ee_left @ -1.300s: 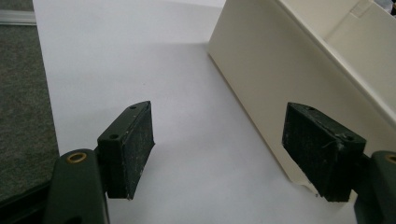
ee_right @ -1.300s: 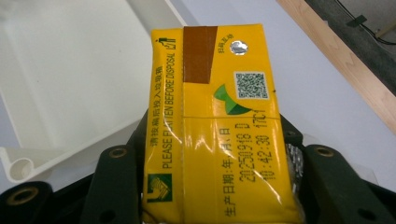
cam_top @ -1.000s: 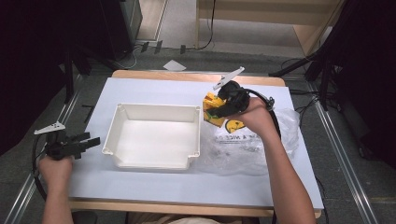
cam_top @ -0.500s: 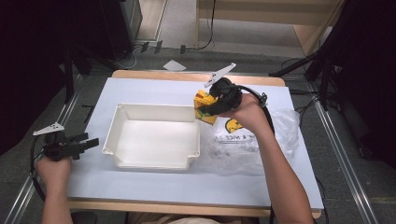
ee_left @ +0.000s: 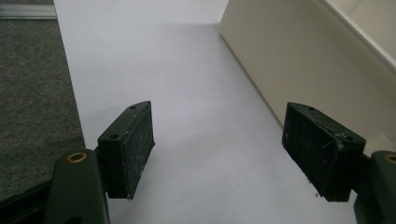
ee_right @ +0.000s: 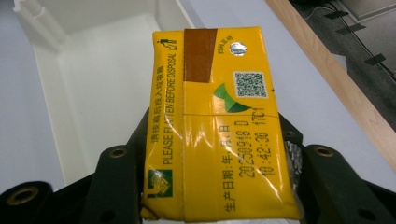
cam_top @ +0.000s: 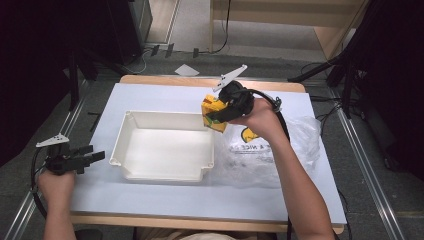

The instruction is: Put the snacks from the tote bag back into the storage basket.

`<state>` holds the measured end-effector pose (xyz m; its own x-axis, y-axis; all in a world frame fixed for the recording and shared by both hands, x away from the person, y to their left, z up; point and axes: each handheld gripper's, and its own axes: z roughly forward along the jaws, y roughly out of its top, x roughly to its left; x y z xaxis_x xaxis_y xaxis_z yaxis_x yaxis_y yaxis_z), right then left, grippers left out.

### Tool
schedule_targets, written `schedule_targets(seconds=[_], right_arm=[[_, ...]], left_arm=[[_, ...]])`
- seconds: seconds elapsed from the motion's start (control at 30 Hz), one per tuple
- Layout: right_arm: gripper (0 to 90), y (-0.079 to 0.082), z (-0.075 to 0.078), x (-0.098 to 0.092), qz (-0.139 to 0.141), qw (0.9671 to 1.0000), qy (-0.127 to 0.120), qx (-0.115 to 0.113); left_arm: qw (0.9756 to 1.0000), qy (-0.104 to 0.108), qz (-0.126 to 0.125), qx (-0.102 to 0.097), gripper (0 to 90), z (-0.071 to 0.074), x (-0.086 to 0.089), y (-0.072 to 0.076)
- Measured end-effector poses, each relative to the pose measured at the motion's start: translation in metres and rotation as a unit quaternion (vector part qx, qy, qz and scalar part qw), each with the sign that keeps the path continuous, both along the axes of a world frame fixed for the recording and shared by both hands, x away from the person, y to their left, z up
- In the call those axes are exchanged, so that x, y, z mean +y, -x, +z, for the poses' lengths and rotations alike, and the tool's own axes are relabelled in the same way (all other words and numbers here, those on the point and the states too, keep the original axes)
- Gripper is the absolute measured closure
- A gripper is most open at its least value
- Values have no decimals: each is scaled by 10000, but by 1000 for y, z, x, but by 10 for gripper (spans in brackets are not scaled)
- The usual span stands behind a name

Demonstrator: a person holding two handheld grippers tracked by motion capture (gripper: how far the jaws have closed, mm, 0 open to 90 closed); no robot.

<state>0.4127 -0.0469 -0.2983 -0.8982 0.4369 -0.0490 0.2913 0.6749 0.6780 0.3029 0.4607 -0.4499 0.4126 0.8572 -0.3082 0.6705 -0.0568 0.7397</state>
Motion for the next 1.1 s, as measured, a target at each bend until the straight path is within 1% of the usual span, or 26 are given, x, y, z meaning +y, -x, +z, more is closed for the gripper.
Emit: schedule_targets(seconds=[0.17, 0.27, 0.33, 0.4, 0.53, 0.6, 0.73, 0.83, 0.9, 1.0, 1.1], right_arm=[[517, 0, 0, 5, 69, 10000, 13, -7], [516, 0, 1, 8, 48, 10000, -11, -6], [517, 0, 1, 10, 109, 9999, -60, 10], [516, 0, 1, 12, 123, 9999, -59, 31], [517, -1, 1, 18, 97, 9999, -92, 70], [516, -2, -1, 22, 140, 9998, -114, 89], [518, -3, -6, 30, 229, 9997, -63, 92], [518, -1, -8, 36, 253, 9997, -26, -11], [518, 0, -9, 40, 275, 9996, -65, -35], [518, 0, -11, 45, 344, 9993, -143, 34], [518, -2, -17, 50, 386, 9992, -91, 75]], left_arm=[[10000, -8, 4, -36, 263, 1, 0, 1], [10000, -11, 6, -47, 263, 2, 0, 2], [10000, -4, 10, -51, 263, 2, 0, 2], [10000, -14, 2, -48, 263, 2, 0, 3], [10000, -20, -11, -46, 263, 2, 0, 2], [10000, 1, -16, -55, 263, 2, 0, 2], [10000, 5, -20, -53, 263, 2, 0, 2], [10000, -10, -38, -36, 263, 1, -1, 1], [10000, -9, -40, -52, 263, 2, -1, 1], [10000, -8, -35, -57, 263, 2, -1, 2], [10000, -2, -29, -47, 262, 2, -1, 2]])
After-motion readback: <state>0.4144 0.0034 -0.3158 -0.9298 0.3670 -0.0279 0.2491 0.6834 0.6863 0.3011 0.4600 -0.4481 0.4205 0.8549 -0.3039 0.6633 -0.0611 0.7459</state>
